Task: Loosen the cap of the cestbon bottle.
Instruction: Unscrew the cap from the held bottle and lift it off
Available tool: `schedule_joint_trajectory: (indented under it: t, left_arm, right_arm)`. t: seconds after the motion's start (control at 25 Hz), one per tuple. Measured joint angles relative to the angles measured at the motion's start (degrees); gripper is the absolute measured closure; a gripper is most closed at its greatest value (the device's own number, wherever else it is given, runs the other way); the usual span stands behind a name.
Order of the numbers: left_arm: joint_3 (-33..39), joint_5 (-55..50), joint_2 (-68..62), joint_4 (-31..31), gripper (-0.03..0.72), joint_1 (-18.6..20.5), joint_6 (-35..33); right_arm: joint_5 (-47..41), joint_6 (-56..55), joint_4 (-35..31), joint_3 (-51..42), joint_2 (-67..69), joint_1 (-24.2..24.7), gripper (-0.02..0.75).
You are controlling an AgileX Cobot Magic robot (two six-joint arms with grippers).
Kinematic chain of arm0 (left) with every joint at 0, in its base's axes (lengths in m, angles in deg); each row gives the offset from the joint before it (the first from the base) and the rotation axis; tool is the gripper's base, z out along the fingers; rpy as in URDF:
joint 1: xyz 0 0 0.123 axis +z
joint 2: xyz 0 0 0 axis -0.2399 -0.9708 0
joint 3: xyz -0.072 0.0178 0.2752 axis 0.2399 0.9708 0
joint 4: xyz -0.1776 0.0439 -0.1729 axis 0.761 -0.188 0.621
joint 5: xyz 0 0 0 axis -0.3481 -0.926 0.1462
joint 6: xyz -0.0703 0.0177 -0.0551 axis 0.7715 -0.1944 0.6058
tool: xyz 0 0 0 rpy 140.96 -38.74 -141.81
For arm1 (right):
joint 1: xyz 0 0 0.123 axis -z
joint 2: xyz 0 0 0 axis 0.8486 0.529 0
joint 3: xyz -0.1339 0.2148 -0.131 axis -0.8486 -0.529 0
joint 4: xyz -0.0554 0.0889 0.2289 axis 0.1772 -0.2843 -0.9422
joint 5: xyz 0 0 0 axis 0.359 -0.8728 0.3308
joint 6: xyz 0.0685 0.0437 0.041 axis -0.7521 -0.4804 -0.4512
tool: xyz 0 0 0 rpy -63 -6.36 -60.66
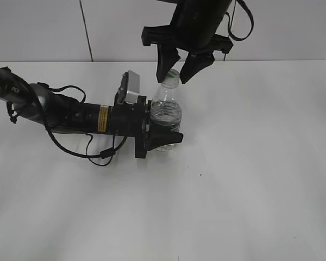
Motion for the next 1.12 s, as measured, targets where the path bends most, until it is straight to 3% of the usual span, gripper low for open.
schedule_joint_trajectory:
  t: [0.28,0.64,1.12]
  left_arm:
    - [0.00,0.00,0.00,-0.18,0.284,0.00,0.00]
    - [0.00,0.00,0.00,-0.35,0.284,0.00,0.00]
    - [-0.06,0.00,0.09,-1.41,0.284,0.18,-0.05]
  right_arm:
    - [0.06,0.16,-0.38,0.00,0.00,-0.07,0.426]
    - [0.06,1.80,-0.46,0.00,0.00,-0.07,0.428]
    - [0.12,15.07,-1.32,0.00,0.00,-0.07,0.431]
